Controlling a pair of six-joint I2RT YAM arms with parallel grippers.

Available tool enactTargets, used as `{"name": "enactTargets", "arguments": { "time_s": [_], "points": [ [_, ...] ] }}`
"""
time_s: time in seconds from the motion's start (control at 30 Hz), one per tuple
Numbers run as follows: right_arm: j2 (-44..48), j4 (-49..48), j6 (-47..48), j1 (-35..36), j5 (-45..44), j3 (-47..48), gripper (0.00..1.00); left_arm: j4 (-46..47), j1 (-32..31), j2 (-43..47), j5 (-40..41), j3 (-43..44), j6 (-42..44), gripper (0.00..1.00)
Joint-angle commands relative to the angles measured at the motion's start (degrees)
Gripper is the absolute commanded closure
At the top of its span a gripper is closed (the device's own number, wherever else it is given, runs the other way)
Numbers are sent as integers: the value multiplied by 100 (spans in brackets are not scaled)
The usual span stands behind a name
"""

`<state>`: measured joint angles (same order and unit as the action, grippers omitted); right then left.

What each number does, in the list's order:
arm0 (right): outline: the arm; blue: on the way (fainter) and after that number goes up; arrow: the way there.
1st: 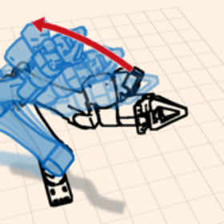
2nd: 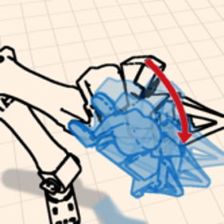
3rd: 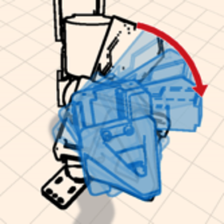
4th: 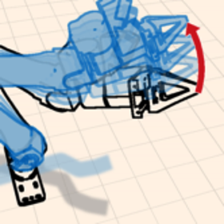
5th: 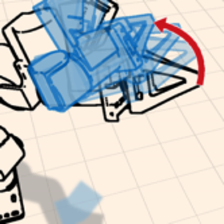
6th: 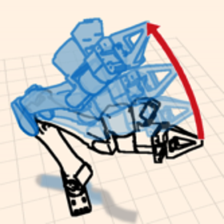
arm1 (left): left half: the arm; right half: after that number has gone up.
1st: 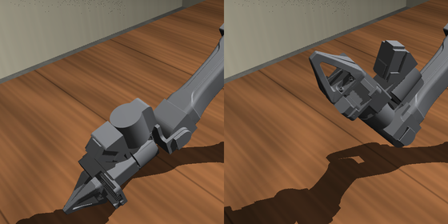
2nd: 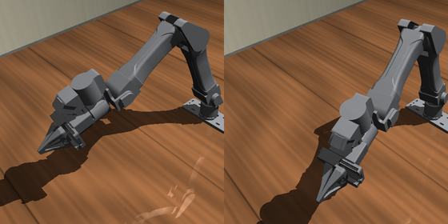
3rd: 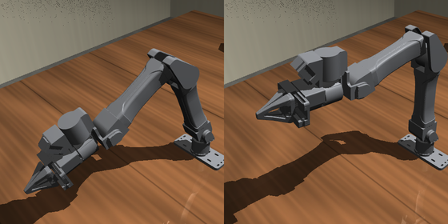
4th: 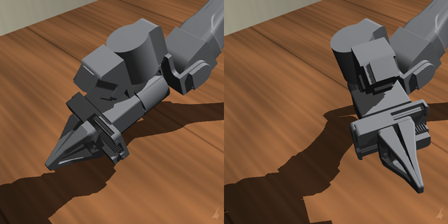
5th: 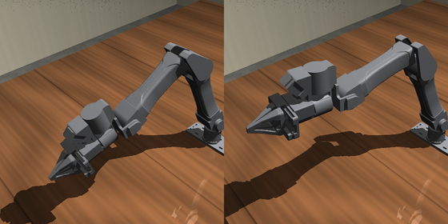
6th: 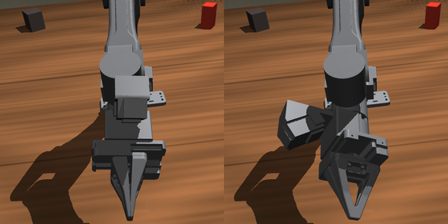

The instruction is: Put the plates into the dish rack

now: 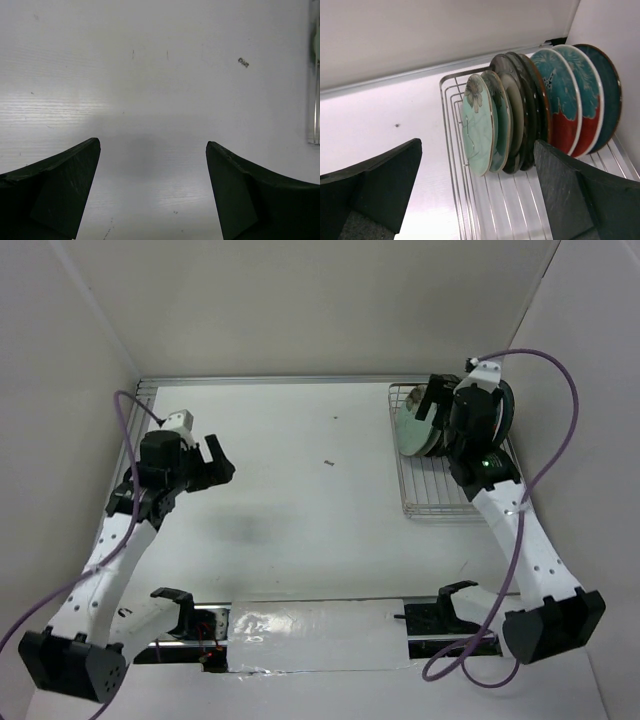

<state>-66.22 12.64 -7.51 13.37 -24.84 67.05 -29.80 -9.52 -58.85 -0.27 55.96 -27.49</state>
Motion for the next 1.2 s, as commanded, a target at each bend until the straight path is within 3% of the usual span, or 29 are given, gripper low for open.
{"name": "enactTargets", "arguments": {
  "time_s": [0.0,0.3,0.67,1.17],
  "points": [
    [407,790,-470,104,-223,-7,1,-394,-24,705,177,-164,-117,0],
    [1971,1820,-779,281,199,-710,1,-684,-24,2421,229,-1008,-230,0],
    [4193,2435,-717,281,-231,-1800,1,-746,-1043,3942,888,-1202,-503,0],
    [4670,2427,-963,281,-328,-2029,1,-746,-1281,4171,985,-1255,-609,0]
  ]
}}
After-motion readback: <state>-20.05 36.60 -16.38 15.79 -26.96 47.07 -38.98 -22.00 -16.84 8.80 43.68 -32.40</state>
